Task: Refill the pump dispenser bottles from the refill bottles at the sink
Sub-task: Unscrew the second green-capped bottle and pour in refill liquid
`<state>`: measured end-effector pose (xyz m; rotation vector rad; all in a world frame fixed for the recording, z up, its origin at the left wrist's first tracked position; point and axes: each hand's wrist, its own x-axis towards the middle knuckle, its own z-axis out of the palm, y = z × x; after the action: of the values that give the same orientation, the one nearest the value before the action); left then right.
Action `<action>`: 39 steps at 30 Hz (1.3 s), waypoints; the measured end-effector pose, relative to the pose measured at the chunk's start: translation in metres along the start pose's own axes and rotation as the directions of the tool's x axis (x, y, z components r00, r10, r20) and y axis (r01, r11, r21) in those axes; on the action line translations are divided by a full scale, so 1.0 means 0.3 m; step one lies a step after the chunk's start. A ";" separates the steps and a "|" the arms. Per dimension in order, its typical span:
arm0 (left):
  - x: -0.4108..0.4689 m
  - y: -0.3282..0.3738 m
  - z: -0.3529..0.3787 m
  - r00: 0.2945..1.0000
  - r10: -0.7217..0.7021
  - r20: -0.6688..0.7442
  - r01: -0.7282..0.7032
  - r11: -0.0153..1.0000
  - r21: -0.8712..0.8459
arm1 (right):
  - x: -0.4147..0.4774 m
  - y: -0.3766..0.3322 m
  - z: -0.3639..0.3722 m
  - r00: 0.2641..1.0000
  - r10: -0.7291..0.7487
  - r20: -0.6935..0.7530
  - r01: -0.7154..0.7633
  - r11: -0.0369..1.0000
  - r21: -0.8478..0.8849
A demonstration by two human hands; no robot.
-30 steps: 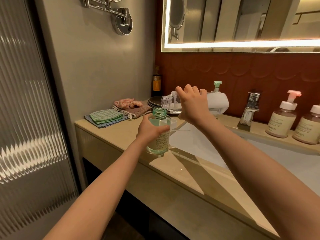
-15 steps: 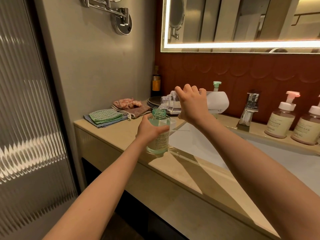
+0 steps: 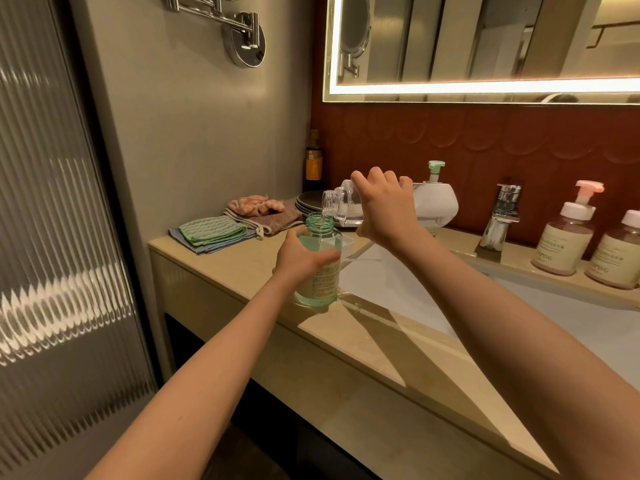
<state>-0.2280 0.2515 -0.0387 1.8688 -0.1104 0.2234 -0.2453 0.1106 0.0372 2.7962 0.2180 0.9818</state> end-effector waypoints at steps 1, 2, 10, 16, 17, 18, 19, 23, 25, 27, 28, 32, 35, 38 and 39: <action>-0.001 0.000 0.000 1.000 0.001 0.000 -0.001 1.000 0.000 | 0.000 -0.001 0.000 1.000 -0.001 0.003 0.001 1.000 0.002; -0.002 0.000 0.000 1.000 0.003 0.000 -0.003 1.000 0.001 | 0.001 -0.001 0.000 1.000 -0.002 0.003 0.002 1.000 0.002; -0.003 0.000 -0.002 1.000 0.007 0.007 -0.007 1.000 0.007 | 0.004 -0.004 -0.006 1.000 -0.006 0.016 0.006 1.000 0.001; 0.001 -0.008 -0.002 1.000 0.000 0.007 0.000 1.000 0.001 | 0.003 -0.005 -0.005 1.000 -0.009 0.000 0.009 1.000 0.014; 0.002 -0.009 -0.001 1.000 0.000 0.007 0.000 1.000 0.002 | 0.003 -0.005 -0.004 1.000 -0.008 0.003 0.007 1.000 0.015; 0.004 -0.009 0.000 1.000 0.001 0.007 -0.001 1.000 0.001 | 0.003 -0.004 -0.002 1.000 -0.007 0.004 0.007 1.000 0.020; 0.004 -0.009 0.001 1.000 0.002 0.007 -0.002 1.000 -0.002 | 0.004 -0.005 0.000 1.000 -0.006 0.002 0.006 1.000 0.026; 0.006 -0.009 0.002 1.000 0.004 0.005 -0.004 1.000 -0.006 | 0.006 -0.004 0.004 1.000 -0.007 -0.006 0.007 0.999 0.034; 0.007 -0.011 0.002 1.000 0.005 0.004 -0.005 1.000 -0.007 | 0.005 -0.004 0.004 1.000 -0.006 -0.003 0.006 0.999 0.034; 0.009 -0.012 0.003 1.000 0.004 0.000 -0.004 1.000 -0.012 | 0.004 -0.003 0.002 1.000 -0.002 0.005 0.002 1.000 0.025; 0.011 -0.013 0.004 1.000 0.002 -0.002 -0.002 1.000 -0.016 | 0.004 -0.003 0.003 1.000 0.000 0.007 0.000 1.000 0.020; 0.016 -0.015 0.005 1.000 -0.002 -0.002 0.002 1.000 -0.022 | 0.004 -0.004 0.005 1.000 0.003 0.011 -0.003 1.000 0.023; 0.016 -0.017 0.005 1.000 0.003 0.002 -0.003 1.000 -0.017 | 0.005 -0.004 0.006 1.000 0.001 0.012 -0.001 1.000 0.024; 0.016 -0.017 0.005 1.000 0.007 0.002 -0.007 1.000 -0.015 | 0.007 -0.005 0.008 1.000 -0.006 -0.003 0.006 1.000 0.010; 0.014 -0.016 0.005 1.000 0.009 0.003 -0.009 1.000 -0.013 | 0.008 -0.005 0.009 1.000 -0.007 -0.008 0.007 1.000 0.006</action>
<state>-0.2227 0.2518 -0.0428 1.8561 -0.1220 0.2251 -0.2419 0.1121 0.0363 2.7957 0.2319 0.9927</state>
